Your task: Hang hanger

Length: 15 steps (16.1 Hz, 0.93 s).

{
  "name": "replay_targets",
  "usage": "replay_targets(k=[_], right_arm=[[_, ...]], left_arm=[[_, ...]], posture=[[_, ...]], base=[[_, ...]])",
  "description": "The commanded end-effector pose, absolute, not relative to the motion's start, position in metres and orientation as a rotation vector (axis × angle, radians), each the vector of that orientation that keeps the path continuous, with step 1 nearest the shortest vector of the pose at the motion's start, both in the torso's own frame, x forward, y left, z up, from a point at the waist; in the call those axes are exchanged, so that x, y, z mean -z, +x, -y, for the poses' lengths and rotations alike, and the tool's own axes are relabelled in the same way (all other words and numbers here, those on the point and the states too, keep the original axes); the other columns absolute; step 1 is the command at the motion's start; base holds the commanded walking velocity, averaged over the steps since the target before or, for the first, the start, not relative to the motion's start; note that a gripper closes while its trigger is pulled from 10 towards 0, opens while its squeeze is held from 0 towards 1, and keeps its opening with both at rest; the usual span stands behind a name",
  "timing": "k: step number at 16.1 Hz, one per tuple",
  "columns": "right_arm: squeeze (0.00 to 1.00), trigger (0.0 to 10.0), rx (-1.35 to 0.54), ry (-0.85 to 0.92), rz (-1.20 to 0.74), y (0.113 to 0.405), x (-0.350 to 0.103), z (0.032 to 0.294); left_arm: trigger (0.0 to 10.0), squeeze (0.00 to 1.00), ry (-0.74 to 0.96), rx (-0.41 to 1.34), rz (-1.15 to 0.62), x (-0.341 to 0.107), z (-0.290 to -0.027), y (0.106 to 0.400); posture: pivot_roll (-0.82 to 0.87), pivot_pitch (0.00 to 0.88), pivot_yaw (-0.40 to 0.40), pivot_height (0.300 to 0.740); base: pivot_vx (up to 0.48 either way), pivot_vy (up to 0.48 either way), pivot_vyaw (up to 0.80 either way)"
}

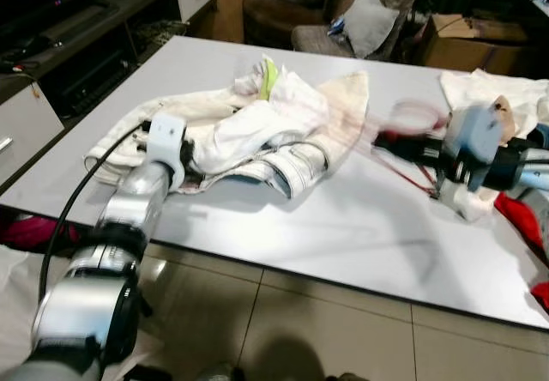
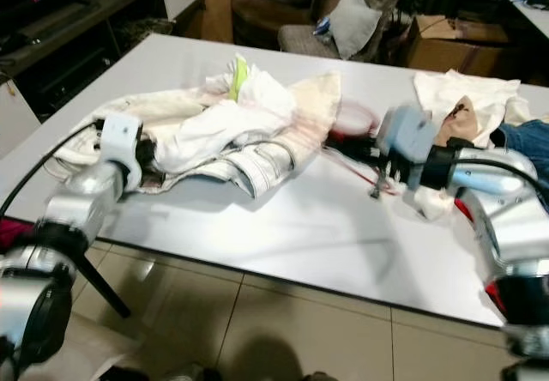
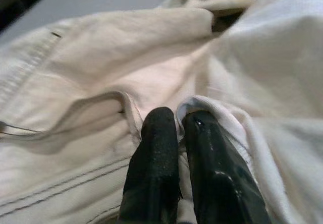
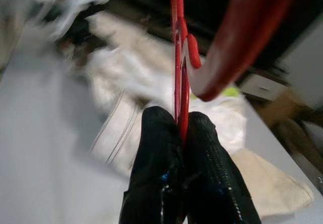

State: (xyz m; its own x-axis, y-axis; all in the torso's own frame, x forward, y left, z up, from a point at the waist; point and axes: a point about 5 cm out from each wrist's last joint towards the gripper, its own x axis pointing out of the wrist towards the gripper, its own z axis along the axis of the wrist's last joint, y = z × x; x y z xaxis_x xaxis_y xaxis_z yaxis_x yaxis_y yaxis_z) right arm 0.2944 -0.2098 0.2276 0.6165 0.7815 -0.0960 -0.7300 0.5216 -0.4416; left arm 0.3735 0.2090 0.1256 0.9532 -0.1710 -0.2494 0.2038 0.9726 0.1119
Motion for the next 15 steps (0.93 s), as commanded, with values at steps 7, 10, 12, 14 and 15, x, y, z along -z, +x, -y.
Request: replay_targets(k=[7,10,12,14,15], right_arm=[[0.0,10.0,-0.472,-0.145,-0.042,0.295,-0.209,0.196],[0.0,10.0,-0.305,-0.116,0.011,0.291,-0.206,0.184],[0.0,10.0,-0.206,-0.069,-0.032,0.284,-0.195,0.175],[0.0,10.0,-0.196,-0.001,-0.015,0.278,-0.191,0.17],[0.0,10.0,-0.181,0.045,-0.007,0.275,-0.187,0.169]], left_arm=[[10.0,1.0,-0.175,0.508,0.205,-0.201,-0.203,0.307],[10.0,1.0,-0.33,0.501,0.32,-0.225,-0.181,0.291],[10.0,1.0,-0.338,0.467,0.283,-0.214,-0.165,0.288],[10.0,1.0,-0.285,0.458,0.238,-0.202,-0.153,0.283],[10.0,1.0,-0.271,0.449,0.217,-0.195,-0.147,0.281]], posture=[[-0.05,0.0,0.038,0.74],[-0.05,0.0,0.032,0.74],[-0.05,0.0,0.028,0.74],[-0.05,0.0,0.028,0.74],[-0.05,0.0,0.024,0.74]], base=[[0.0,0.0,0.0],[0.0,0.0,0.0],[0.0,0.0,0.0],[0.0,0.0,0.0],[0.0,0.0,0.0]])
